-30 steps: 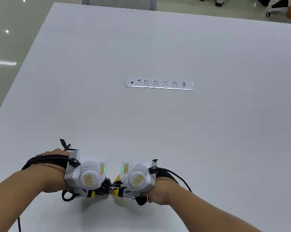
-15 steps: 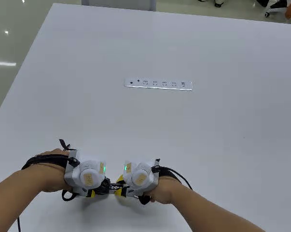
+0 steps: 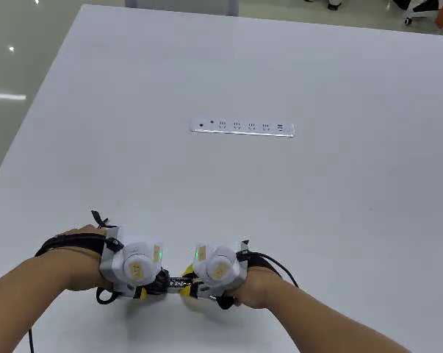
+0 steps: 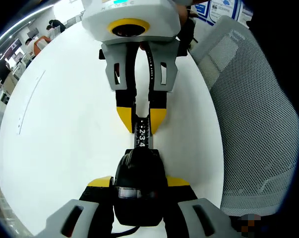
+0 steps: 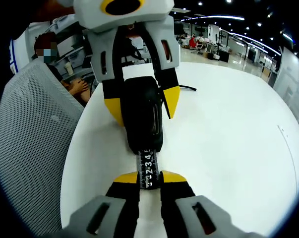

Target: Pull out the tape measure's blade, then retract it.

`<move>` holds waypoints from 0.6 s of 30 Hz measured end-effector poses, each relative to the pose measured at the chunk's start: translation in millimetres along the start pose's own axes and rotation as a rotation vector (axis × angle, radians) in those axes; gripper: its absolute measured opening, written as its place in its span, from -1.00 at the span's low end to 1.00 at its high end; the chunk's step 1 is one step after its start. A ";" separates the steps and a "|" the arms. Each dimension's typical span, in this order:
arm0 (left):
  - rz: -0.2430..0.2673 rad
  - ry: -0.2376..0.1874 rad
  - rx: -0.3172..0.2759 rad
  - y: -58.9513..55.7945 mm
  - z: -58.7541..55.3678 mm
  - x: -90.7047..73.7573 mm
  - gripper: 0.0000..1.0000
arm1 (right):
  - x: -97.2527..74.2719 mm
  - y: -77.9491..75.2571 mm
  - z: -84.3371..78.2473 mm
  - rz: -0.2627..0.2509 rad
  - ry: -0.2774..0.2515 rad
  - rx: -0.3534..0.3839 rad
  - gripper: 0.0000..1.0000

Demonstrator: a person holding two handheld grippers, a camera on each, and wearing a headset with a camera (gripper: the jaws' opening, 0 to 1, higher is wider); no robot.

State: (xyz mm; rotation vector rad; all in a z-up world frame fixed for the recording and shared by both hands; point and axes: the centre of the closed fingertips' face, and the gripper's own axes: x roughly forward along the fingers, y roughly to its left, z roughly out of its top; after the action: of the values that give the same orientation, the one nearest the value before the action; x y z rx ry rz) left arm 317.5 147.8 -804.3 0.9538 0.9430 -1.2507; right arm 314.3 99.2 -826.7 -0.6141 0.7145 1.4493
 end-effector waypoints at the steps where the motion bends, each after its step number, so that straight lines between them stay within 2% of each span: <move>1: 0.000 0.000 0.000 0.0 0.0 0.0 -0.30 | -0.6 0.0 -0.1 0.000 0.000 0.000 -0.72; 18: 0.004 0.003 -0.006 0.3 -0.1 -0.3 -0.30 | -6.9 -1.5 -7.5 -0.007 0.012 -0.017 -0.72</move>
State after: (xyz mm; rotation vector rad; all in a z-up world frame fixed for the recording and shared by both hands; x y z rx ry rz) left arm 317.8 148.1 -804.0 0.9527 0.9467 -1.2424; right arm 315.4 88.9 -826.5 -0.6380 0.7089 1.4473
